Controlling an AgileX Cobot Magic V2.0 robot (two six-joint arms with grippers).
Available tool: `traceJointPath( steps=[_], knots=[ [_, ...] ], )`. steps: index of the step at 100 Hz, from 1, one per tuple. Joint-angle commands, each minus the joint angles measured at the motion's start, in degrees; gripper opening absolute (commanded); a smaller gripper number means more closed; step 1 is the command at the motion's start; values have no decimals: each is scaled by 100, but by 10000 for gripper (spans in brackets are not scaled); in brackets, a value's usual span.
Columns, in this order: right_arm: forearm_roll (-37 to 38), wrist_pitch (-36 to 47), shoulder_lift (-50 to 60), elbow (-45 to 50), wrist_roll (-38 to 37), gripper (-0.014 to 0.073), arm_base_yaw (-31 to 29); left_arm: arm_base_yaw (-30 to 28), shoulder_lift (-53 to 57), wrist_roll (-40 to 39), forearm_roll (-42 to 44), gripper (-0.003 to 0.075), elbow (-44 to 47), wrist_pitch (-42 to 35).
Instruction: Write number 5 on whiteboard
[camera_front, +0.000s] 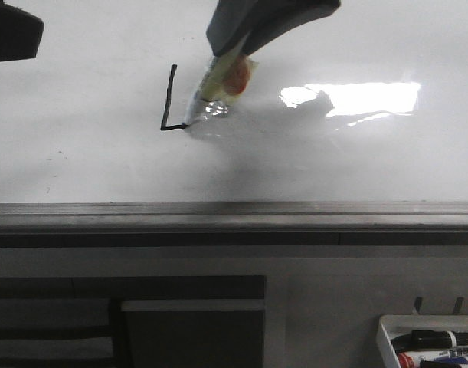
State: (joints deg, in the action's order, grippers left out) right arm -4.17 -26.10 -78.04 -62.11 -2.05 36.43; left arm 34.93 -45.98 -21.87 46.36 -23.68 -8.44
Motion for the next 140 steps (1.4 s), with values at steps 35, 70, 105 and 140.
traceJointPath(
  steps=[35, 70, 105, 140],
  knots=[
    [106, 539, -162, -499, 47, -61, 413, 43, 41, -68, -131, 365, -151, -298],
    [176, 622, 274, -576, 47, -61, 30, 43, 41, -68, -140, 365, -151, -276],
    [176, 958, 114, -576, 47, -61, -36, 43, 41, -68, -140, 365, -151, -276],
    [188, 582, 73, -576, 47, -61, -411, 43, 41, -68, -140, 365, -151, -195]
  ],
)
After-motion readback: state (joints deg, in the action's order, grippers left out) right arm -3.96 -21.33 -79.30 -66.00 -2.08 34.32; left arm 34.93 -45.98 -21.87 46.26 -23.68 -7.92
